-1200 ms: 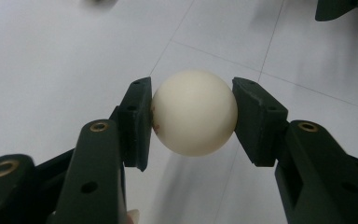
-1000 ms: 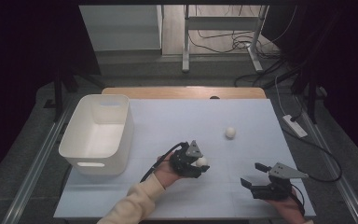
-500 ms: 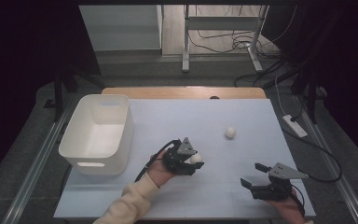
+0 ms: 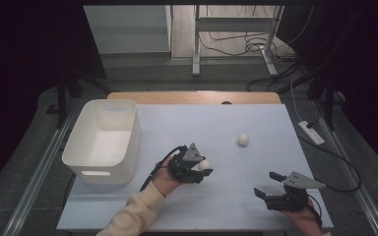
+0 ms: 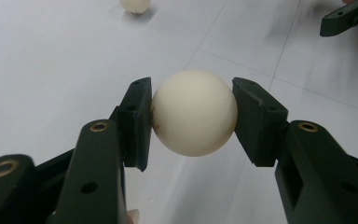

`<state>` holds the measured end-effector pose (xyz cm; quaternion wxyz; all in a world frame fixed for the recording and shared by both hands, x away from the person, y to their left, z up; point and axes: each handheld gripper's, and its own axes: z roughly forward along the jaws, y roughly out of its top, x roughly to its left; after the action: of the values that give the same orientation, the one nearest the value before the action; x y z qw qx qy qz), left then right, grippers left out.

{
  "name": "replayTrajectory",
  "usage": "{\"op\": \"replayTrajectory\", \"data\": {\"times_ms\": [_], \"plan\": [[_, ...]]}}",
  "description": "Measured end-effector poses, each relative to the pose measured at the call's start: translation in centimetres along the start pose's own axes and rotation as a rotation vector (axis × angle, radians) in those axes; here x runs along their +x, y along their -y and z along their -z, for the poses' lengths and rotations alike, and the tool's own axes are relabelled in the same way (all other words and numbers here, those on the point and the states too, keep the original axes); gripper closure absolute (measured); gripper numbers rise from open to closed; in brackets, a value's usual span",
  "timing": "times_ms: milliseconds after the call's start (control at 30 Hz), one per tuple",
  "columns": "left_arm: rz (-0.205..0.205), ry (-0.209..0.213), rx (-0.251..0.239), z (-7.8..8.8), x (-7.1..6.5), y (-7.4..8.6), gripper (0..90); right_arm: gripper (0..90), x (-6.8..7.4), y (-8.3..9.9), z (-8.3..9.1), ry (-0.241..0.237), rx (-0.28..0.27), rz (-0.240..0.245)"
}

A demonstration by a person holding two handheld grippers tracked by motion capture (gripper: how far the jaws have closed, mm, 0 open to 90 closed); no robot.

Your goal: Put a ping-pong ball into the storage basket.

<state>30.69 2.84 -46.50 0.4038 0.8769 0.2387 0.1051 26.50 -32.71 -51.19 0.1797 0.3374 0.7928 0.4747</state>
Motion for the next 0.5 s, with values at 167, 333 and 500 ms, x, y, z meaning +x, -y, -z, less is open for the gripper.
{"op": "replayTrajectory", "data": {"times_ms": [167, 333, 500], "plan": [[0.011, -0.011, -0.022, 0.5, 0.2, 0.0, 50.9, 13.1, 0.0, 0.0, 0.0, -0.001, -0.001, 0.0], [0.019, -0.019, -0.041, 1.0, 0.4, 0.0, 50.9, 13.1, 0.0, 0.0, 0.0, -0.001, 0.0, 0.0], [0.026, -0.022, -0.053, 1.5, 0.7, 0.0, 50.9, 13.1, 0.0, 0.0, 0.0, -0.001, 0.0, 0.0]]}}
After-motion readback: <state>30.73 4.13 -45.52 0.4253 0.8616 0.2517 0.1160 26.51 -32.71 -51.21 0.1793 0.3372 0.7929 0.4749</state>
